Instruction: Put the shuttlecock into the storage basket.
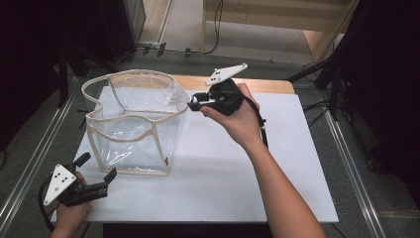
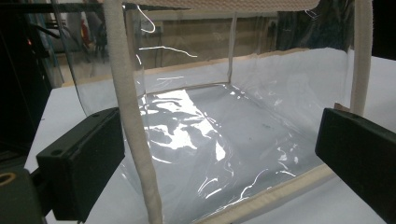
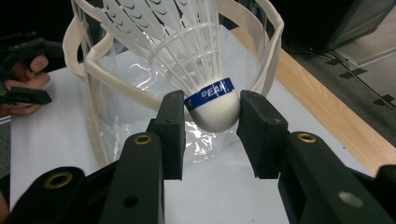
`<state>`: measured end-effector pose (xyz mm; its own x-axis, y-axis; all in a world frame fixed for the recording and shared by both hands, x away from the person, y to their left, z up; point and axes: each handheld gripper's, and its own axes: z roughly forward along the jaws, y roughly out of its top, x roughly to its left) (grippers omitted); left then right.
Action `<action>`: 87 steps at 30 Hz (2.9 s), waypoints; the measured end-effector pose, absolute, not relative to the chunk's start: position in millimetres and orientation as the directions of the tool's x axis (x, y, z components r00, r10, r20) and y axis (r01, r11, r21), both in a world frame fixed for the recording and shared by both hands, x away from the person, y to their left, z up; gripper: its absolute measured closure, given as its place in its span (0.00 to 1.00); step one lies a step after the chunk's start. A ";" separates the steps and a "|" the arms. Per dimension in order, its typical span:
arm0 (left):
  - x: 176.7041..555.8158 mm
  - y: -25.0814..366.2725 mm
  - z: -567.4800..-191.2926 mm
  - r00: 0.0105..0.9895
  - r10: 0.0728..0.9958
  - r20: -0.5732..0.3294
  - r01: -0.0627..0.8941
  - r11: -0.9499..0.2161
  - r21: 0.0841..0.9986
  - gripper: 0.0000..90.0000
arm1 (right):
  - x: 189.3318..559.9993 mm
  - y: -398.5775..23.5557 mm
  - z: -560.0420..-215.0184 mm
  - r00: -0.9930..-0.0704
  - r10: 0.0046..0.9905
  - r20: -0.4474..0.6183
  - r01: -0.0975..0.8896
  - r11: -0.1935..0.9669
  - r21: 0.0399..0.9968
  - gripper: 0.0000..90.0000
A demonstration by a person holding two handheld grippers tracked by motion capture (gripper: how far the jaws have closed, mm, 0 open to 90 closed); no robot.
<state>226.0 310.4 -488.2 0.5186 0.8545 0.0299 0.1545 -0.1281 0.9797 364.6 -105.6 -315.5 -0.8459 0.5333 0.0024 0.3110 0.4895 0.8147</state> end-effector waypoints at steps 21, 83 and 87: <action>225.7 309.6 -488.2 0.522 0.852 0.039 0.153 -0.139 0.978 0.02 | 372.1 -81.0 -316.4 -0.854 0.520 0.014 0.314 0.493 0.812 0.67; 225.5 308.0 -488.4 0.524 0.850 0.048 0.149 -0.147 0.978 0.02 | 356.9 -110.3 -314.6 -0.834 0.547 0.072 0.325 0.381 0.865 0.07; 225.4 308.2 -488.4 0.524 0.850 0.049 0.150 -0.149 0.977 0.02 | 352.8 -118.9 -318.3 -0.827 0.558 0.072 0.325 0.370 0.871 0.00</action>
<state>225.4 308.2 -488.4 0.5244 0.8501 0.0489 0.1499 -0.1487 0.9774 352.8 -118.9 -318.3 -0.8270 0.5577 0.0718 0.3247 0.3695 0.8706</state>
